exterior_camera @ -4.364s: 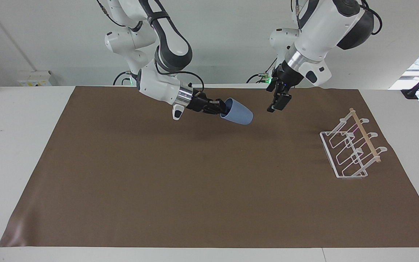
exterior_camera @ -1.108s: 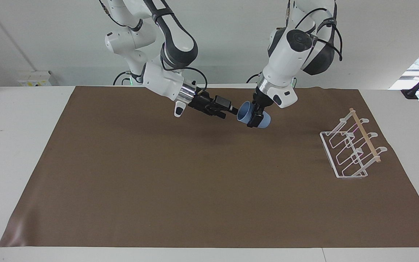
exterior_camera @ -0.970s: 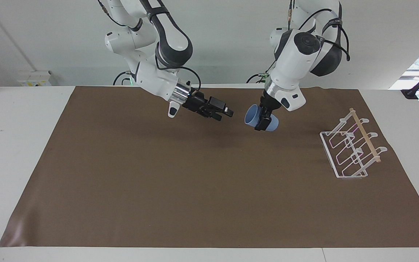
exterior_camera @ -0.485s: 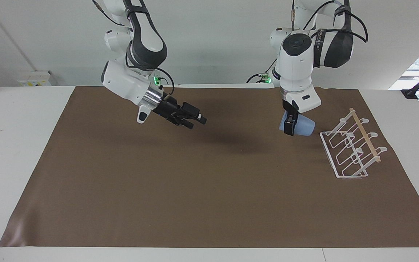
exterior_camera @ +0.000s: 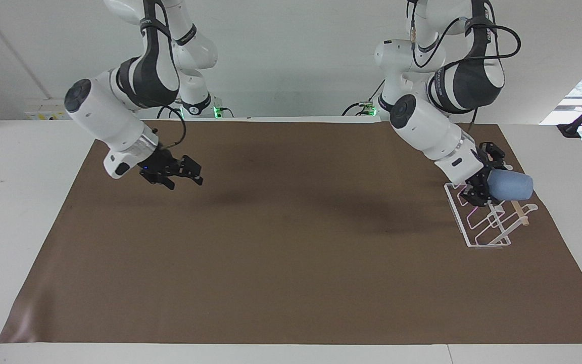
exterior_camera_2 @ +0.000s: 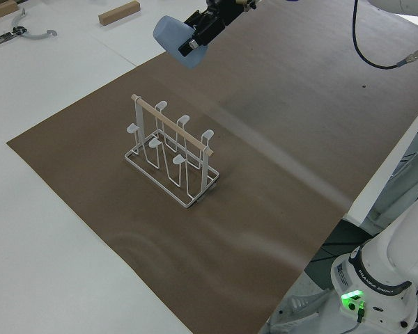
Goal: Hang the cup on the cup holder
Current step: 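Open the right gripper and withdraw it while the left gripper pulls back, then carry the cup with the left gripper onto the rack peg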
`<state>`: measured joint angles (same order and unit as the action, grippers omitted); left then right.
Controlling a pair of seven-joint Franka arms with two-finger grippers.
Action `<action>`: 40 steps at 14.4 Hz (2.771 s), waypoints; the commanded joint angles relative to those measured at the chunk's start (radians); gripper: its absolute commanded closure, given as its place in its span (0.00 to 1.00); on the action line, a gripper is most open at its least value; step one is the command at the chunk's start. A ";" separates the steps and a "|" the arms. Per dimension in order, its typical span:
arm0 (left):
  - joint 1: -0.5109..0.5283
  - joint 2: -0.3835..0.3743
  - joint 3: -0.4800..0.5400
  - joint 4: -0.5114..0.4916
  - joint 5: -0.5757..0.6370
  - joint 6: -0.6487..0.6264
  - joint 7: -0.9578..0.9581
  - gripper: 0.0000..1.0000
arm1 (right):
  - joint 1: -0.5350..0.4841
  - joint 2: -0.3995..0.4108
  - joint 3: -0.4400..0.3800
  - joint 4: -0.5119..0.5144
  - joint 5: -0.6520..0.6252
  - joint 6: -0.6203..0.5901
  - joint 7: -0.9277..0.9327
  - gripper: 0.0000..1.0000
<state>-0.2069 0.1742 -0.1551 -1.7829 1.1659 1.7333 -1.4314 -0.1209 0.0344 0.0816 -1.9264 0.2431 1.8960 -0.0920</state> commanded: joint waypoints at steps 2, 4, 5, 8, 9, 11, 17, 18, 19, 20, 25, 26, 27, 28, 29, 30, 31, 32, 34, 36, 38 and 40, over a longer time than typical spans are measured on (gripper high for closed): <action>0.007 0.010 -0.006 0.017 0.113 -0.011 0.019 1.00 | -0.014 -0.007 0.012 0.147 -0.232 -0.154 -0.008 0.00; -0.003 0.004 -0.004 0.001 0.132 -0.018 -0.019 1.00 | -0.016 -0.019 0.012 0.216 -0.264 -0.256 -0.008 0.00; -0.008 0.014 -0.006 -0.031 0.223 -0.049 -0.094 1.00 | -0.016 -0.021 0.012 0.257 -0.278 -0.311 -0.008 0.00; -0.049 0.129 -0.006 -0.020 0.380 -0.194 -0.245 1.00 | -0.017 -0.021 0.012 0.346 -0.306 -0.408 -0.011 0.00; -0.051 0.181 -0.006 -0.009 0.435 -0.246 -0.312 1.00 | -0.011 -0.018 0.015 0.390 -0.311 -0.440 -0.009 0.00; -0.055 0.218 -0.008 -0.012 0.463 -0.333 -0.395 1.00 | -0.003 -0.008 0.018 0.473 -0.318 -0.532 -0.011 0.00; -0.074 0.234 -0.009 -0.050 0.471 -0.431 -0.576 1.00 | 0.014 -0.011 0.018 0.458 -0.349 -0.577 -0.014 0.00; -0.074 0.225 -0.011 -0.079 0.469 -0.432 -0.631 1.00 | -0.003 -0.013 0.017 0.455 -0.349 -0.578 -0.024 0.00; -0.068 0.214 -0.011 -0.111 0.468 -0.436 -0.668 1.00 | -0.019 -0.013 0.015 0.455 -0.350 -0.580 -0.066 0.00; -0.065 0.205 -0.011 -0.136 0.469 -0.437 -0.699 1.00 | -0.035 -0.014 0.015 0.451 -0.349 -0.577 -0.093 0.00; -0.060 0.243 -0.011 -0.153 0.468 -0.436 -0.787 1.00 | -0.039 -0.017 0.015 0.448 -0.344 -0.580 -0.103 0.00; -0.060 0.243 -0.012 -0.155 0.459 -0.434 -0.793 1.00 | -0.017 -0.017 0.013 0.448 -0.349 -0.580 -0.098 0.00; -0.062 0.243 -0.012 -0.158 0.449 -0.423 -0.811 1.00 | 0.009 -0.016 0.001 0.449 -0.350 -0.583 -0.094 0.00; -0.060 0.248 -0.011 -0.167 0.446 -0.425 -0.834 1.00 | 0.038 -0.016 -0.031 0.449 -0.350 -0.583 -0.091 0.00; -0.059 0.257 -0.009 -0.177 0.446 -0.425 -0.851 1.00 | 0.076 -0.017 -0.060 0.449 -0.350 -0.587 -0.080 0.00; -0.049 0.272 -0.008 -0.181 0.446 -0.428 -0.877 1.00 | 0.105 -0.016 -0.091 0.449 -0.350 -0.586 -0.075 0.00; -0.039 0.287 -0.008 -0.181 0.449 -0.431 -0.898 1.00 | 0.109 -0.017 -0.094 0.448 -0.349 -0.586 -0.071 0.00; -0.036 0.304 -0.008 -0.181 0.454 -0.432 -0.906 1.00 | 0.113 -0.019 -0.094 0.446 -0.346 -0.587 -0.048 0.00; -0.034 0.329 -0.006 -0.167 0.462 -0.436 -0.916 1.00 | 0.113 -0.022 -0.092 0.443 -0.344 -0.589 -0.038 0.00; -0.031 0.341 -0.006 -0.161 0.463 -0.434 -0.917 1.00 | 0.109 -0.025 -0.092 0.443 -0.335 -0.589 -0.044 0.00; -0.028 0.353 -0.006 -0.135 0.463 -0.433 -0.917 1.00 | 0.104 -0.027 -0.094 0.442 -0.334 -0.591 -0.046 0.00; -0.025 0.358 -0.006 -0.127 0.477 -0.419 -0.916 1.00 | 0.104 -0.027 -0.094 0.442 -0.332 -0.589 -0.041 0.00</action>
<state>-0.2401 0.5185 -0.1600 -1.9361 1.6282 1.3022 -2.3403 -0.0159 0.0178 -0.0103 -1.4826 -0.0930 1.3197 -0.1464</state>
